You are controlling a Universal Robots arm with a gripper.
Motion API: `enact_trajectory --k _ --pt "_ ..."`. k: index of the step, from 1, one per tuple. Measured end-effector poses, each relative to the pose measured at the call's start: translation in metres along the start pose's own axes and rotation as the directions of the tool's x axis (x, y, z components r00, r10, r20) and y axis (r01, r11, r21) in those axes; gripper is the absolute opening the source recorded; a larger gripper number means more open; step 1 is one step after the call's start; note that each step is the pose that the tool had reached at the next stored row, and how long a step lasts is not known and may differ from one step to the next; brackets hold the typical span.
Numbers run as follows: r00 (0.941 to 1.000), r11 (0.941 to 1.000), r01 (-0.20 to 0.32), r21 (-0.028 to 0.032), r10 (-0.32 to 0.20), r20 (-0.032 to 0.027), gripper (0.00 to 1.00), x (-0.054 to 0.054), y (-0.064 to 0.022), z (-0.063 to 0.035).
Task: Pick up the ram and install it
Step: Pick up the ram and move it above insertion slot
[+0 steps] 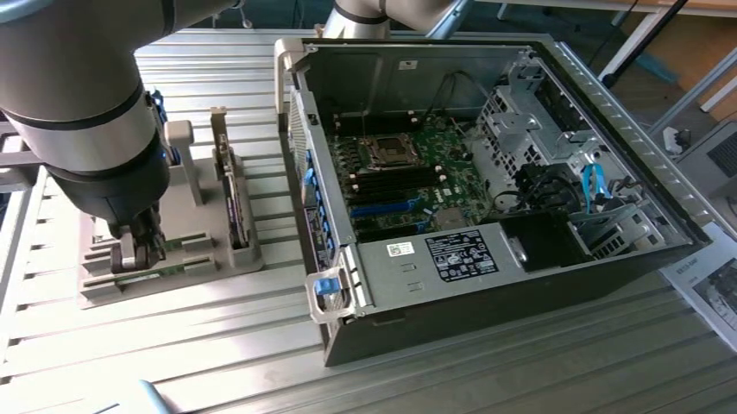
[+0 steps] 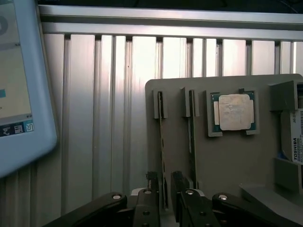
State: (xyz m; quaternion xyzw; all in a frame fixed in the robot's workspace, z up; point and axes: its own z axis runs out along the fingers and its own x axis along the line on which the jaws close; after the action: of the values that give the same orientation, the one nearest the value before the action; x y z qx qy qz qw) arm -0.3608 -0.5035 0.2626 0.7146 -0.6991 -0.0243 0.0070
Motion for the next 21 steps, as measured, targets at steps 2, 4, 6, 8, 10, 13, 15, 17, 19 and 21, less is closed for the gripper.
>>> enact_trajectory --k 2,4,6,8,10,13,15,17,19,21 --pt "1.0000 1.0000 0.000 0.0000 0.000 0.0000 0.25 0.000 -0.0002 0.0039" --pt "1.0000 1.0000 0.000 -0.0001 0.000 -0.0001 0.25 0.000 -0.0004 0.0073" --pt "1.0000 1.0000 0.000 0.0000 0.000 -0.0001 0.25 0.000 -0.0005 0.0108" --pt "1.0000 1.0000 0.000 0.0000 0.000 0.0000 0.25 0.000 -0.0007 0.0140" --pt "1.0000 1.0000 0.000 -0.0001 0.000 0.0000 0.25 0.001 -0.0009 0.0178" --pt "1.0000 1.0000 0.000 -0.0001 0.000 -0.0001 0.25 0.001 -0.0011 0.0224" --pt "1.0000 1.0000 0.000 0.0000 0.000 0.0000 0.25 0.001 -0.0013 0.0269" --pt "1.0000 1.0000 0.000 -0.0002 0.000 -0.0002 0.25 0.001 -0.0015 0.0314" --pt "1.0000 1.0000 0.000 -0.0002 0.000 -0.0001 0.25 0.001 -0.0015 0.0314" --pt "1.0000 1.0000 0.000 0.0002 0.000 0.0002 0.25 0.000 -0.0016 0.0318"
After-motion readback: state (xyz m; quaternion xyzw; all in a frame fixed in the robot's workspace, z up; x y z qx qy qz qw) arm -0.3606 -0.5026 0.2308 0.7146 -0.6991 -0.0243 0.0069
